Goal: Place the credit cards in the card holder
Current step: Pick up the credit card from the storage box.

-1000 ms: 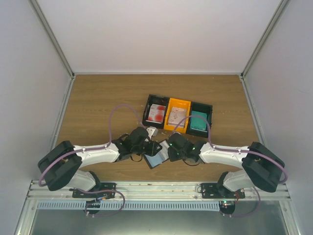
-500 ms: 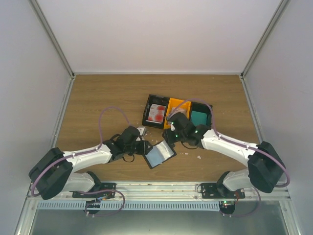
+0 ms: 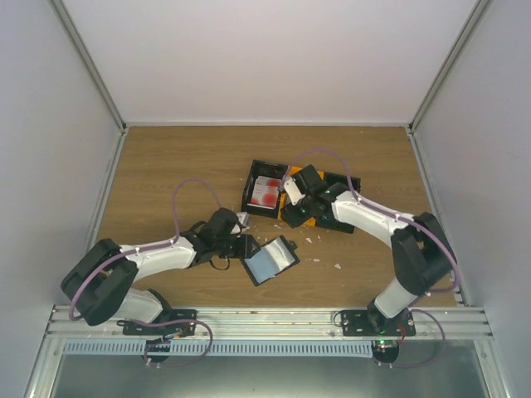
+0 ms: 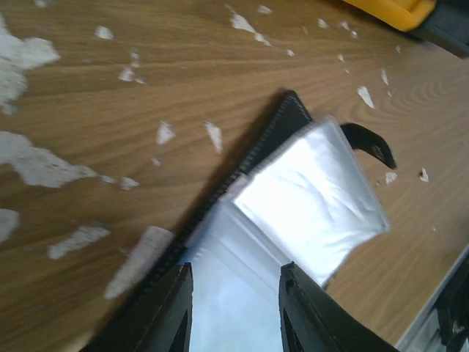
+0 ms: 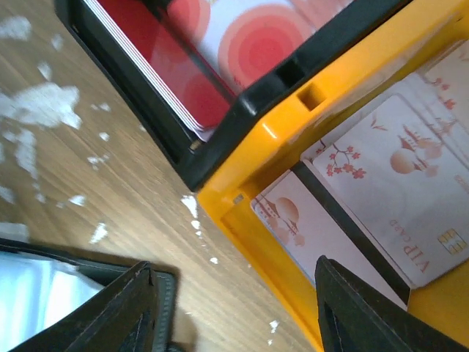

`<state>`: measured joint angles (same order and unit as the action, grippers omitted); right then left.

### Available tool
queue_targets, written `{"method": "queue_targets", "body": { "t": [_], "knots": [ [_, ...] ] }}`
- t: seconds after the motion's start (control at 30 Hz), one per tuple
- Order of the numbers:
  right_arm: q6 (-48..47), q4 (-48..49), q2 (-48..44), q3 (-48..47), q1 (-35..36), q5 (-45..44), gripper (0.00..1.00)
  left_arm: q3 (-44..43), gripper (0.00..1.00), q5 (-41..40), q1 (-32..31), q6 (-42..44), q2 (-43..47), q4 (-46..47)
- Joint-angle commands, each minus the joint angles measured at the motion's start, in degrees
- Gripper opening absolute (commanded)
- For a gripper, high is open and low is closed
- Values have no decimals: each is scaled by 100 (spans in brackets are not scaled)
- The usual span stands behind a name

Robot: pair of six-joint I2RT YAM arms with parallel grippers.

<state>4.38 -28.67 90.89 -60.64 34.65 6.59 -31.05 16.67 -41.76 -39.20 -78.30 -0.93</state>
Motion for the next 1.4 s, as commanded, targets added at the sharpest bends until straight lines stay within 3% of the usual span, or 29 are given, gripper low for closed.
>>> {"method": "queue_targets", "body": {
  "t": [0.0, 0.37, 1.07, 1.37],
  "knots": [
    [-981, -407, 605, -391, -131, 21, 60, -138, 36, 292, 334, -85, -150, 173],
    [-1406, -750, 1391, -791, -239, 135, 59, -300, 35, 673, 635, 9, -421, 283],
    [-1273, -861, 1108, -756, -394, 511, 45, -581, 34, 736, 765, 170, -601, 139],
    [-1298, -875, 1114, -859, -550, 756, 33, -920, 33, 514, 813, 176, -961, 178]
  ]
}}
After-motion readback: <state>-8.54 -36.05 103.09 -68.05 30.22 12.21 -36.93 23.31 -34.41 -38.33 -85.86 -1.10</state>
